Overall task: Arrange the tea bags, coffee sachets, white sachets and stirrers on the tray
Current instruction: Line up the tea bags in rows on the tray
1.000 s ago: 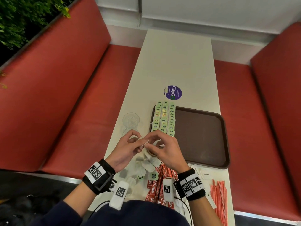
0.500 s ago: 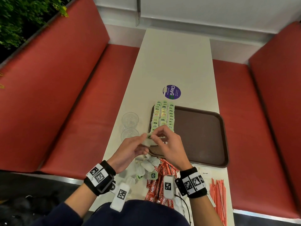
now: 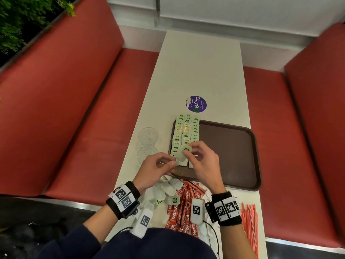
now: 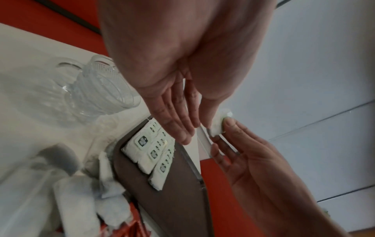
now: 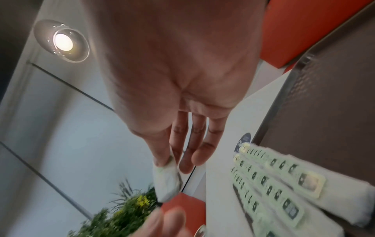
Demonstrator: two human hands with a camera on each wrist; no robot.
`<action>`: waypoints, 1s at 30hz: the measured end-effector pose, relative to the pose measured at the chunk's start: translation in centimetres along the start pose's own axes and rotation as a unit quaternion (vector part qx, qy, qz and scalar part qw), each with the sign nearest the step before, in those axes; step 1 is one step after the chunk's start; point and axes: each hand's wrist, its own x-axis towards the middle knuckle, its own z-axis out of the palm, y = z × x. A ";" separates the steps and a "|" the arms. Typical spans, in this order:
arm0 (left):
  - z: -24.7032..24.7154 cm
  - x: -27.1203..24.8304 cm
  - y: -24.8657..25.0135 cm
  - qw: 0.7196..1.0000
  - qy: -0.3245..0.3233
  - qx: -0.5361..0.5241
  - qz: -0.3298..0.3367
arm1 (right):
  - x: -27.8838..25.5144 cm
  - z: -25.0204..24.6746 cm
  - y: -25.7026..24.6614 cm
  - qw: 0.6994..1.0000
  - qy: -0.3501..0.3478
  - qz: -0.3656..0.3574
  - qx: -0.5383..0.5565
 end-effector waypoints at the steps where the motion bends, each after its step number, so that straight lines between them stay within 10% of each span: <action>1: -0.1 0.2 -0.5 0.999 0.007 0.035 -0.001 | 0.4 -0.5 0.6 1.000 0.023 0.010 -0.006; 5: -0.7 1.2 -3.6 0.981 0.022 0.191 -0.026 | 1.5 -1.5 3.5 0.997 0.031 0.045 -0.063; 15: 1.2 3.6 -7.3 0.927 0.000 0.362 -0.094 | 3.6 4.5 7.4 0.954 -0.201 0.056 -0.214; 30: 2.2 3.1 -6.6 0.915 0.006 0.402 -0.025 | 2.1 5.3 8.7 0.957 -0.090 -0.026 -0.273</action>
